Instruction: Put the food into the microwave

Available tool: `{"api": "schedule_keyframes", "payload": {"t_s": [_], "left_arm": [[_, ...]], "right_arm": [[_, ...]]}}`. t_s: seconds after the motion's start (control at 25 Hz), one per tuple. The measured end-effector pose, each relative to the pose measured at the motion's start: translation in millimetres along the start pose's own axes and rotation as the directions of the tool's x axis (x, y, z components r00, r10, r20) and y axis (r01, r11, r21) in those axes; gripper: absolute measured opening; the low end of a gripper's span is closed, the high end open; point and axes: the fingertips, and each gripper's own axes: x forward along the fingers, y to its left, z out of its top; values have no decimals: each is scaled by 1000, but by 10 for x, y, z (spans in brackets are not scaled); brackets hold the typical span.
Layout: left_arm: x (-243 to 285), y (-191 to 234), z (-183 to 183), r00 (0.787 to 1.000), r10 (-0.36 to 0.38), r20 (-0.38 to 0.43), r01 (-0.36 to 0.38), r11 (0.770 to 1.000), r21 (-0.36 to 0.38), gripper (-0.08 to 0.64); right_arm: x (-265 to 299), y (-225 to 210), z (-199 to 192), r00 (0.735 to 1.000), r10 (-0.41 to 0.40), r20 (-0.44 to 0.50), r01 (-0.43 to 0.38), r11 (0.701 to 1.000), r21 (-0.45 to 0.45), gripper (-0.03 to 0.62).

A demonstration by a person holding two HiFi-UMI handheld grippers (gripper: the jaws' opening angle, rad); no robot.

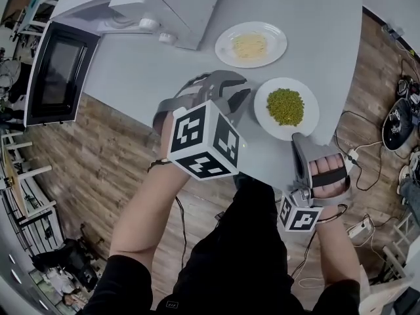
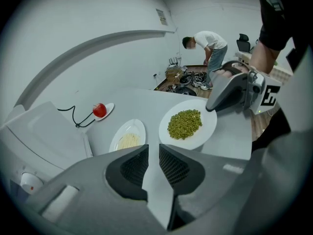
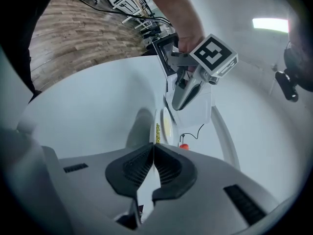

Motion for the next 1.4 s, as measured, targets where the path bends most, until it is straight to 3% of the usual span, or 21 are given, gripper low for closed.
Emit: {"api": "schedule_keyframes", "payload": {"t_s": [0.52,0.92,1.16,1.4], "left_arm": [[-502,-210,-15,999,45,-1,-45,999,18,72],[-1101,8,219,991,133,-33,-133,991,-11,72],[-1486,186,434,977,207,-44,-209,977,-35,72],[-1873,279,424,959,270,-89,-276,959,-68,71]], "right_arm": [[-164,-330,174,999,-45,12,46,998,-36,21],[-328,-1022,299,988,-119,102,125,991,-54,21],[-503,-1604,305,963,-212,165,227,971,-74,21],[-621,-2083,432,924,-299,240,325,943,-76,21]]}}
